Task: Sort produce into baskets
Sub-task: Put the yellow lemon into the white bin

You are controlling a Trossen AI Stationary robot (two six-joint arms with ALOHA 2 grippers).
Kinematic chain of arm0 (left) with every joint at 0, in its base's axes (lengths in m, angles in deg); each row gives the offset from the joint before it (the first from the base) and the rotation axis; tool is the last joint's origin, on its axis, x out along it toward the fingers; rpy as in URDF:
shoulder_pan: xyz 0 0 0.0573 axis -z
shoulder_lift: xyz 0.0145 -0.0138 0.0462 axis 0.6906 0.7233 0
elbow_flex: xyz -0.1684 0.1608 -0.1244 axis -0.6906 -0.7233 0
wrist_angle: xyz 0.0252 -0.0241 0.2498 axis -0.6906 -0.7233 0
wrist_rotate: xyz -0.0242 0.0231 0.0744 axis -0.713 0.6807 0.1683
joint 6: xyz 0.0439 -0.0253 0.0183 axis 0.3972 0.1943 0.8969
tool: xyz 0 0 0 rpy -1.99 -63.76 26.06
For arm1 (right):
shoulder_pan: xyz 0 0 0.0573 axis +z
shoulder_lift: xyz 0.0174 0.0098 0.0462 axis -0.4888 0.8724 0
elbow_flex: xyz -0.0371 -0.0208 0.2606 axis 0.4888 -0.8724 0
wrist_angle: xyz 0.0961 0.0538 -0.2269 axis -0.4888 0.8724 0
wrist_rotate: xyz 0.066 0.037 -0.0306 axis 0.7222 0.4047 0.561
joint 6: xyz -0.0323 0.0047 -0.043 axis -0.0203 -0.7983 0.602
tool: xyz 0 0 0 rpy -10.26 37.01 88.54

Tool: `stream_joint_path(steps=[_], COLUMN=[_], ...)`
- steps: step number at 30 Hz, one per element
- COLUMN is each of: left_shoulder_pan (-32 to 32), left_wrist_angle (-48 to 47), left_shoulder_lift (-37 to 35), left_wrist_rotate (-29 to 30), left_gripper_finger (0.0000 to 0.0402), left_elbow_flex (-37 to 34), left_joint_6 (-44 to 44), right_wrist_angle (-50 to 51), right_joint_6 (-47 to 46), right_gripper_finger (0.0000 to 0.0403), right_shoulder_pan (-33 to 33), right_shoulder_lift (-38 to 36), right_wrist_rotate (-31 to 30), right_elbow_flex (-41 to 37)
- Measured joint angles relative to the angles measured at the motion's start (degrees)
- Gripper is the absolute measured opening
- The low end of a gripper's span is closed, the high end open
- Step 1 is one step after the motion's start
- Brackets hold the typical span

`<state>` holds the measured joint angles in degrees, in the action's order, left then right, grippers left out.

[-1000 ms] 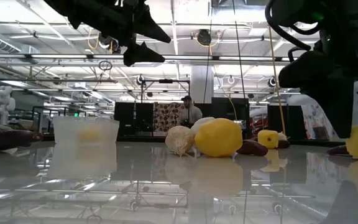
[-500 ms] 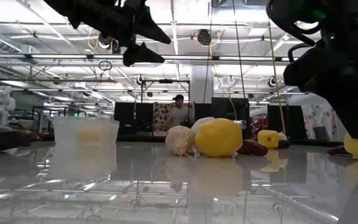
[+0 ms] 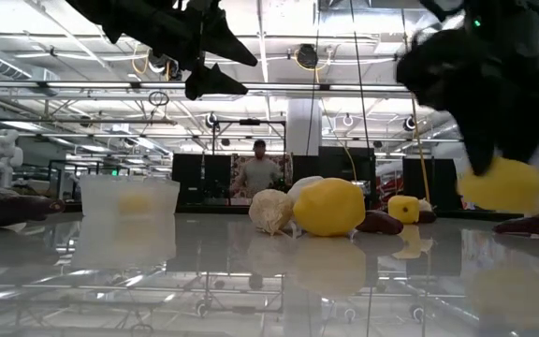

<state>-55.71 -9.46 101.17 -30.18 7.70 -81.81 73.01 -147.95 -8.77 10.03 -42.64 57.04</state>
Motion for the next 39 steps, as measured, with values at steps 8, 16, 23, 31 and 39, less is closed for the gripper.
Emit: stream_joint_path(steps=[8,16,23,31,39], left_shoulder_pan=[-0.9,-1.8,-1.9,-0.3,2.1], left_wrist_angle=[-6.3,-37.7,-69.3,-76.6,-76.6], left_shoulder_lift=[0.0,0.0,-6.7,-19.1,-25.2], left_wrist_rotate=[0.1,7.3,33.0,33.2,32.3], left_gripper_finger=[0.0320,0.0320,0.0320,0.0320,0.0320], left_elbow_flex=[3.0,13.0,17.2,16.9,12.4], left_joint_6=[0.0,0.0,-7.2,-21.5,-34.0], right_wrist_angle=[-5.2,-25.5,-41.9,-56.3,-61.0], right_joint_6=[12.1,29.1,43.9,56.0,60.2], right_gripper_finger=[0.0161,0.0162,0.0162,0.0162,0.0162], right_shoulder_pan=[-4.4,-14.0,-23.9,-33.7,-37.8], right_shoulder_lift=[0.0,0.0,0.0,2.6,17.4], right_wrist_rotate=[-10.6,-13.0,-13.0,-12.7,0.9], right_elbow_flex=[7.0,7.2,7.2,7.2,19.5])
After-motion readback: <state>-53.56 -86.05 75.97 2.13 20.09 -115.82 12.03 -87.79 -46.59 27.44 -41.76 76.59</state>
